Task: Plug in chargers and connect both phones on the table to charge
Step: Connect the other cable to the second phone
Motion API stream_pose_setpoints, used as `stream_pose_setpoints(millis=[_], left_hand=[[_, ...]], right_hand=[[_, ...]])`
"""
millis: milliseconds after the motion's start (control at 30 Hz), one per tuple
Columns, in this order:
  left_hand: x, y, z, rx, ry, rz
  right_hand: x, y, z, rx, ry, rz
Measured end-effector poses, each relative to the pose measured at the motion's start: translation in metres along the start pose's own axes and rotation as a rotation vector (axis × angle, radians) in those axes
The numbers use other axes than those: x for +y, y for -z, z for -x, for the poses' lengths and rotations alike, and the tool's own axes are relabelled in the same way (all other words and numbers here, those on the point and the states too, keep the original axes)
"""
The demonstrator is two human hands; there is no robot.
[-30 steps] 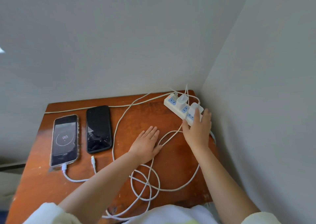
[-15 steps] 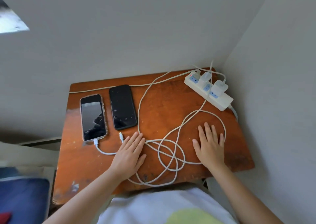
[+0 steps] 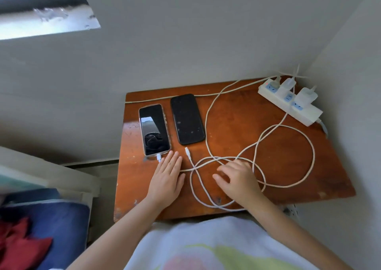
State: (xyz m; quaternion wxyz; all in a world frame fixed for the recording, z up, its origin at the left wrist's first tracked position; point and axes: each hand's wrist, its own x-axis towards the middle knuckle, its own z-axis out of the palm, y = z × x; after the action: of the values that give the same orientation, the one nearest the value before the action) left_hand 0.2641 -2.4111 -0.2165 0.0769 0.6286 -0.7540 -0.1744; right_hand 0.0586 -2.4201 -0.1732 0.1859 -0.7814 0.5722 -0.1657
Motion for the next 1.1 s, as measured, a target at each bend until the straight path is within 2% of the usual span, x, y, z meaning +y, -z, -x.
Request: stream_pose_setpoints(millis=[100, 167, 300, 467, 633, 733, 833, 900, 967, 1033, 1100], left_hand=[[-0.01, 0.006, 0.011, -0.002, -0.022, 0.003], [-0.012, 0.008, 0.014, 0.019, -0.039, 0.017], [-0.015, 0.003, 0.01, 0.042, 0.042, 0.005], [-0.018, -0.002, 0.007, 0.04, 0.033, -0.035], [-0.018, -0.003, 0.007, 0.006, 0.042, -0.05], [-0.015, 0.002, 0.006, -0.018, 0.051, -0.092], [-0.004, 0.018, 0.004, -0.004, 0.017, -0.14], [-0.001, 0.024, -0.002, 0.102, -0.029, -0.147], [0.002, 0.031, -0.018, 0.118, -0.048, -0.084], [0.003, 0.039, -0.044, 0.05, -0.047, -0.078], [-0.001, 0.046, -0.075, -0.014, -0.131, -0.191]], right_hand=[[-0.025, -0.025, -0.018, -0.101, 0.021, 0.024], [-0.033, -0.04, -0.031, -0.079, 0.002, 0.08], [-0.043, -0.054, -0.047, -0.046, -0.092, 0.171], [-0.04, -0.052, -0.048, -0.06, -0.088, 0.237], [-0.048, -0.047, -0.062, -0.24, -0.198, 0.275], [-0.053, -0.05, -0.068, -0.269, -0.173, 0.286], [-0.048, -0.046, -0.068, -0.224, -0.225, 0.244], [-0.038, -0.039, -0.069, -0.116, -0.291, 0.13], [-0.026, -0.029, -0.072, -0.014, -0.356, -0.005], [-0.018, -0.023, -0.076, 0.048, -0.409, -0.102], [-0.015, -0.019, -0.079, 0.06, -0.41, -0.129]])
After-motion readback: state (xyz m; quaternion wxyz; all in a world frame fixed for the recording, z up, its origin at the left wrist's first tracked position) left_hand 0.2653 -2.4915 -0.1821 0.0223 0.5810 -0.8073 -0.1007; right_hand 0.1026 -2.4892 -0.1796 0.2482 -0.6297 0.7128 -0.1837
